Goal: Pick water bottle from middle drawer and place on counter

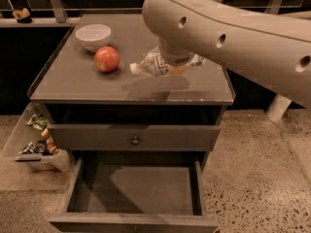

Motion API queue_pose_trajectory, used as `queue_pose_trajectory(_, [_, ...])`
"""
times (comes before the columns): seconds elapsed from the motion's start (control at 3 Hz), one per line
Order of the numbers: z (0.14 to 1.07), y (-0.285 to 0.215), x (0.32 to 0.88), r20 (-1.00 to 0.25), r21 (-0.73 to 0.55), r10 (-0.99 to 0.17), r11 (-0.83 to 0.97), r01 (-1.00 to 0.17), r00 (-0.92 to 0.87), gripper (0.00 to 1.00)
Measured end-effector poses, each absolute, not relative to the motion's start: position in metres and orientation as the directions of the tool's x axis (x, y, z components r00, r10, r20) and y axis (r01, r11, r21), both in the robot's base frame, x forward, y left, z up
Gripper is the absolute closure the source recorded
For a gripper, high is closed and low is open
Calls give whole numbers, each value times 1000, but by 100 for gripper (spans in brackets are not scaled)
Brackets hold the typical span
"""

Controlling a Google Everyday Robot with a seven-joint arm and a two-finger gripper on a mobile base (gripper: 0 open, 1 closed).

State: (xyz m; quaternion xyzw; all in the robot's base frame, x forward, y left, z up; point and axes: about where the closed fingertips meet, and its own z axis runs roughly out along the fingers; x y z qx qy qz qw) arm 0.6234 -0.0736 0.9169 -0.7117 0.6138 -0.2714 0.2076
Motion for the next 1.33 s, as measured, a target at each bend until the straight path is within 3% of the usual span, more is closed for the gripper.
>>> queue_pose_trajectory(0.67, [912, -90, 632, 127, -621, -990, -129, -773, 64, 100])
queue_pose_trajectory(1.0, [912, -91, 633, 126, -621, -990, -128, -774, 63, 82])
queue_pose_trajectory(1.33, [912, -91, 632, 126, -621, -990, -128, -774, 63, 51])
